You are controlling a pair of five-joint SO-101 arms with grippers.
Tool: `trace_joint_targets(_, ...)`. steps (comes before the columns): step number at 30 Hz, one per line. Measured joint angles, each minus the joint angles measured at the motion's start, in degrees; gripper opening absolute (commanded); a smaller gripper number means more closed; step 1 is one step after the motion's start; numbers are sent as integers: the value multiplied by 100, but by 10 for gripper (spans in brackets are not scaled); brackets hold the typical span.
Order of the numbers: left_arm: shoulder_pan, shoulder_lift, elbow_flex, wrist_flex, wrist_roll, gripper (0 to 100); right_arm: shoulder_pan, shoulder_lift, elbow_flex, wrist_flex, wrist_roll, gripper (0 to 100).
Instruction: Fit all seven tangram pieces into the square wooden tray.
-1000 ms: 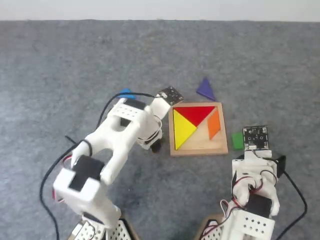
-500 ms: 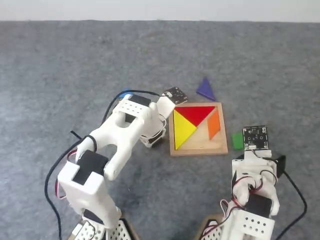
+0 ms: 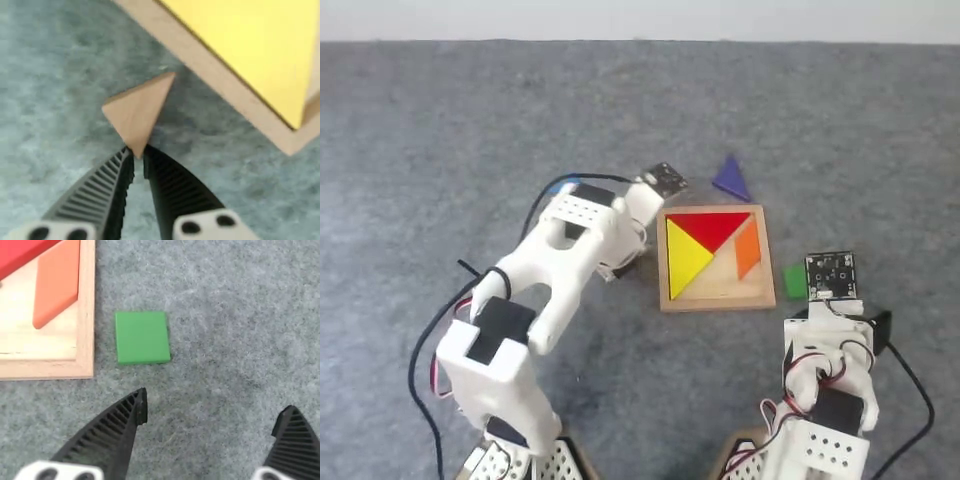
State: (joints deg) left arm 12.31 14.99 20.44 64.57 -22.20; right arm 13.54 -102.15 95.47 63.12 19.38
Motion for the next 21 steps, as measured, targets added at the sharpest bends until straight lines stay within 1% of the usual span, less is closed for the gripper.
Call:
trace_joint_targets(3, -255, -308, -62, 0, -114, 53, 0, 0, 0, 0, 0, 391)
trace_joint_targets(6, -308, -475, -62, 0, -193, 140, 0, 0, 0, 0, 0, 391)
trace_joint_targets(8, -308, -475, -62, 0, -202, 179, 0, 0, 0, 0, 0, 391)
trace_joint_targets(17, -281, -475, -62, -747, -237, 185, 0, 0, 0, 0, 0, 391)
trace_joint_targets(21, -281, 149, -378, -809, -255, 185, 0, 0, 0, 0, 0, 391)
